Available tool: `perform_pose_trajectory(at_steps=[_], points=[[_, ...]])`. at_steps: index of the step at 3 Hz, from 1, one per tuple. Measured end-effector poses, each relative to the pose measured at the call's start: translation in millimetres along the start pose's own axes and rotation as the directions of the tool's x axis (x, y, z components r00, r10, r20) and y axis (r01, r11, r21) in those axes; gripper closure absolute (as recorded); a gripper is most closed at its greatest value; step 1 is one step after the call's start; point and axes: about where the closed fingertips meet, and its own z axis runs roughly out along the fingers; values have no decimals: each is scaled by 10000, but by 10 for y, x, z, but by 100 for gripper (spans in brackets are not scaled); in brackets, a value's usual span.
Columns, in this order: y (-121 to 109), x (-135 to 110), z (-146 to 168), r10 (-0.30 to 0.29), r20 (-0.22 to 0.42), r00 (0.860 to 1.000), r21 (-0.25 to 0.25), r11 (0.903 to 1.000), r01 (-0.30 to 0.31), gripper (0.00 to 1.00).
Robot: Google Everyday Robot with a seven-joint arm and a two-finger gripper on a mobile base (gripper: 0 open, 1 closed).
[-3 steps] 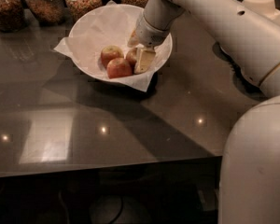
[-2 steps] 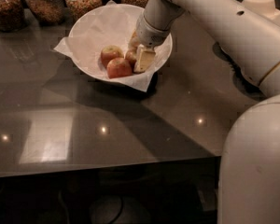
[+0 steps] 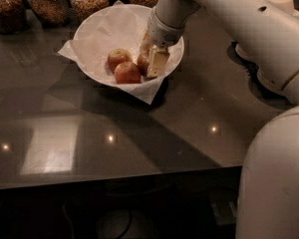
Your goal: Pick apple from white bowl
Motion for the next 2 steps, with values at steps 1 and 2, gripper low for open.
perform_pose_trajectory(at_steps=[1,2], points=[[-3,-71,-240,-130,49,9999,240,9996,129,100],[-38,-141,-641,-188,409,9990,883,9960,151,100]])
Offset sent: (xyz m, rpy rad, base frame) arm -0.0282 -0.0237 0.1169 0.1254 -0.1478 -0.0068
